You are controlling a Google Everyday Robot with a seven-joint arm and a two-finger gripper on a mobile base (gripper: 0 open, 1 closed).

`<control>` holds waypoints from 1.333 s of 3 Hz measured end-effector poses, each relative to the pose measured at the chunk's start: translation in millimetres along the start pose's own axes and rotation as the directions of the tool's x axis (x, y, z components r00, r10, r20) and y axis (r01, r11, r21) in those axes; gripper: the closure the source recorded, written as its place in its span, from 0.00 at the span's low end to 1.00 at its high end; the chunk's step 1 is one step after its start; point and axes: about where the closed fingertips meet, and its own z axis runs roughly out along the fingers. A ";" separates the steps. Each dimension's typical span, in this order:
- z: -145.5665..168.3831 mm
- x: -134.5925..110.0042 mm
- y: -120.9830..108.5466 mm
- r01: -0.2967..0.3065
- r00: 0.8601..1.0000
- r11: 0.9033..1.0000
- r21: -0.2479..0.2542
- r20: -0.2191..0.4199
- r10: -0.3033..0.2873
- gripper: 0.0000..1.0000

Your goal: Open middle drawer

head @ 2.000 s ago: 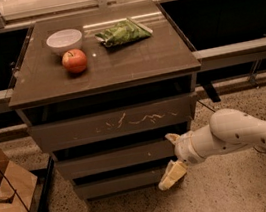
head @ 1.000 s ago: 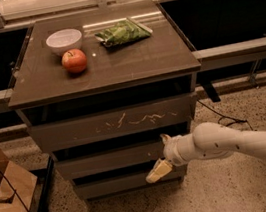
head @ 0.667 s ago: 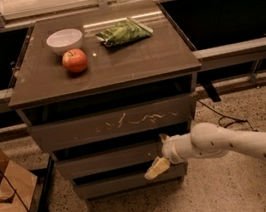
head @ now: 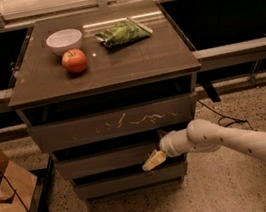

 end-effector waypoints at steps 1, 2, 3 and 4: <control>21.7 7.3 -15.2 -0.008 1.000 0.999 -0.033 -0.018 0.007 0.00; 29.3 12.3 -8.1 0.006 0.997 0.997 -0.081 -0.076 -0.012 0.26; 27.2 8.6 -9.7 0.006 0.997 0.997 -0.081 -0.076 -0.012 0.49; 26.1 5.5 -12.2 0.006 0.997 0.997 -0.081 -0.076 -0.012 0.72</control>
Offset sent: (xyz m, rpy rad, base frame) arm 0.0008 0.0164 -0.0647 -0.1299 0.1681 0.1704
